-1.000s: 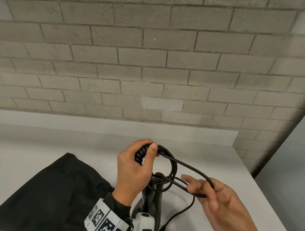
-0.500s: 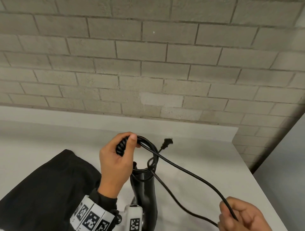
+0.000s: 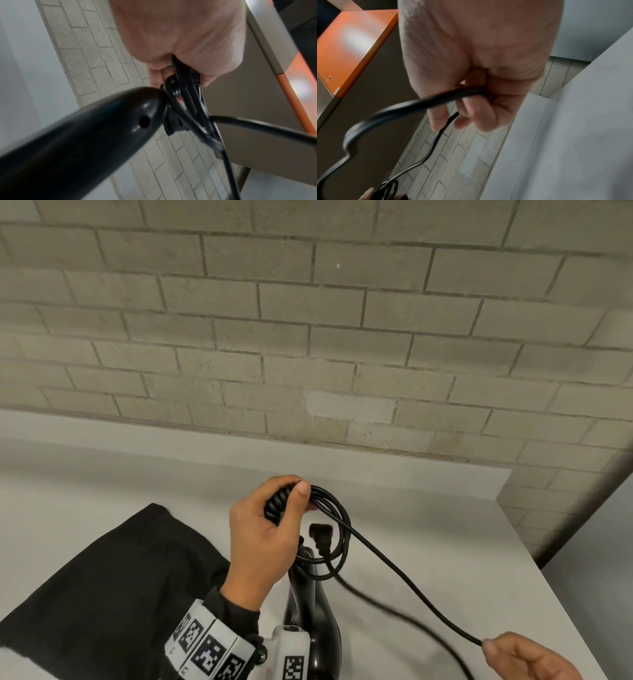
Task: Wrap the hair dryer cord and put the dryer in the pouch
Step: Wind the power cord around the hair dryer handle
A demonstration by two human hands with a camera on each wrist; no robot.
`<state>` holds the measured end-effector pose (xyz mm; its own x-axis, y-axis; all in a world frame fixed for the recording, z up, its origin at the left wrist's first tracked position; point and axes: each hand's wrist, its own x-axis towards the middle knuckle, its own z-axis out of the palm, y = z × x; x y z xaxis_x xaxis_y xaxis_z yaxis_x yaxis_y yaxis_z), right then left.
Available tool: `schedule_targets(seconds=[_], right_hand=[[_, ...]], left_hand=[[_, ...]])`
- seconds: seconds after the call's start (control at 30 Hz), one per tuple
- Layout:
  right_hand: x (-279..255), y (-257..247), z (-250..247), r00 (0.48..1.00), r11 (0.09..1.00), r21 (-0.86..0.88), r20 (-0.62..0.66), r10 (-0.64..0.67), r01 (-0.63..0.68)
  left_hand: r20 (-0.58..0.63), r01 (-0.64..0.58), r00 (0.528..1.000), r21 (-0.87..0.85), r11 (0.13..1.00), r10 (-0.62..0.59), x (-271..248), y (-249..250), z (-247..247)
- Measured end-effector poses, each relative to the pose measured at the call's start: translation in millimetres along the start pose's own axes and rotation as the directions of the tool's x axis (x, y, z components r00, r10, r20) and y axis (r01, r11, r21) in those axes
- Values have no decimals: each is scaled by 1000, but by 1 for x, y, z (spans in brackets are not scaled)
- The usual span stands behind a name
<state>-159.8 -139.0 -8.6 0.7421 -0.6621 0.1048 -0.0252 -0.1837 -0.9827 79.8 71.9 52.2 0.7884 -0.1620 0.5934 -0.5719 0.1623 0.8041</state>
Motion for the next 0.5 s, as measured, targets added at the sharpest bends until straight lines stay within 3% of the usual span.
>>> schedule_targets(seconds=[0.13, 0.17, 0.23, 0.33, 0.43, 0.5], right_hand=[[1, 1, 15, 989, 979, -155, -35, -142, 135], [1, 3, 14, 986, 979, -161, -91, -139, 123], [0, 11, 21, 975, 971, -139, -84, -207, 194], [10, -5, 37, 933, 948, -240, -242, -267, 209], [5, -45, 67, 914, 906, -274, -162, -373, 322], [1, -57, 90, 957, 939, -219, -53, -284, 266]], left_hand=[[-10, 62, 998, -80, 995, -63, -3, 6, 1], [-20, 71, 997, -80, 994, -73, -4, 6, 1], [-34, 66, 997, -67, 996, -68, -5, 6, 1], [-30, 13, 999, -4, 1000, -13, -7, 8, 2], [-5, -48, 999, 44, 998, 48, -11, 14, 6], [-2, -75, 997, 54, 996, 75, -13, 16, 10]])
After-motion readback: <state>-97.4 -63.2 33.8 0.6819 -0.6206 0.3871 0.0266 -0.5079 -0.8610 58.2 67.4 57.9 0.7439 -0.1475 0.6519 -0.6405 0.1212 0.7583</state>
